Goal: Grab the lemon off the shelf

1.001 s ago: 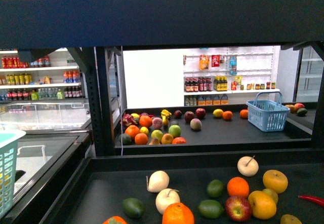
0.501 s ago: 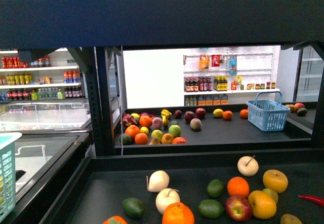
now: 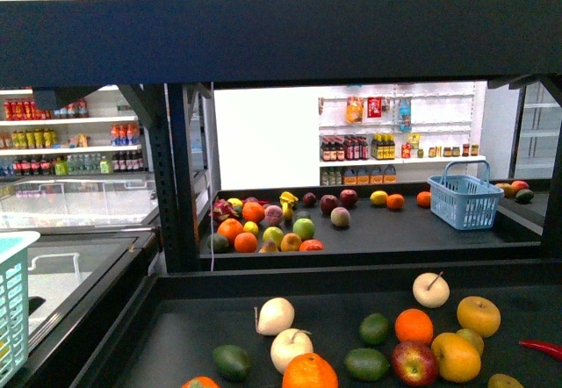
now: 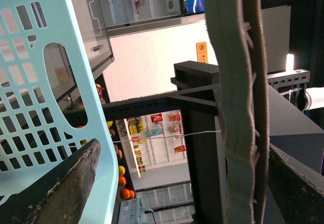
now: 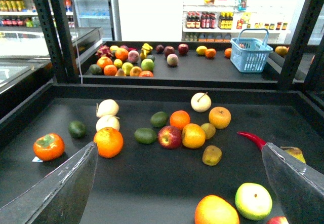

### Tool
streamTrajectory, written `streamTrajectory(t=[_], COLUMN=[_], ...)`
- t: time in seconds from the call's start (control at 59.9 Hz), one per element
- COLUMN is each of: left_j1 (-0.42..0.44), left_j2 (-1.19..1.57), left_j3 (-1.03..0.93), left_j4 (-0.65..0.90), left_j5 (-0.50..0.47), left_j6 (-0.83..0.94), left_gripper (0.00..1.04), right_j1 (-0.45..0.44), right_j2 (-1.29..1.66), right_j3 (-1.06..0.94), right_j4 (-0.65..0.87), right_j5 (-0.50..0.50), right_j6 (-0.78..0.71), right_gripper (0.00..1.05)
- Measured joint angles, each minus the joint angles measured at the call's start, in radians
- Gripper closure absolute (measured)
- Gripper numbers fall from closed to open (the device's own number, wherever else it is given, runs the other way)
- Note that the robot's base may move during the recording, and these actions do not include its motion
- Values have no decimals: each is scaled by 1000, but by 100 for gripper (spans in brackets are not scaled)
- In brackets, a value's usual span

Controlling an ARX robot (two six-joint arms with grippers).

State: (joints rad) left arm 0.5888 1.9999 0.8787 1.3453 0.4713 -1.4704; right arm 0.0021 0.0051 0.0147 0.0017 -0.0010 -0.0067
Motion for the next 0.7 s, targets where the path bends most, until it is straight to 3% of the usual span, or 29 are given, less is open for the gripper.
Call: streamTrajectory(t=[0.2,0.334,0.534,0.701], left_j1=[5,9,-8,-80], left_j2=[-86,-185,-419,-699], left_j3=[-43,-65,-93,-145], left_j4=[-107,-262,-687,-1012], left_j5=[18,10,-85,-178], left_j6=[64,160,461,838], left_gripper=[8,8,8,8], right_j1=[0,0,0,0], right_j2=[0,0,0,0], right_j3=[0,0,0,0], right_j4=[0,0,0,0], right_j5=[0,0,0,0], right_j6=[0,0,0,0], right_gripper=[7,7,7,7])
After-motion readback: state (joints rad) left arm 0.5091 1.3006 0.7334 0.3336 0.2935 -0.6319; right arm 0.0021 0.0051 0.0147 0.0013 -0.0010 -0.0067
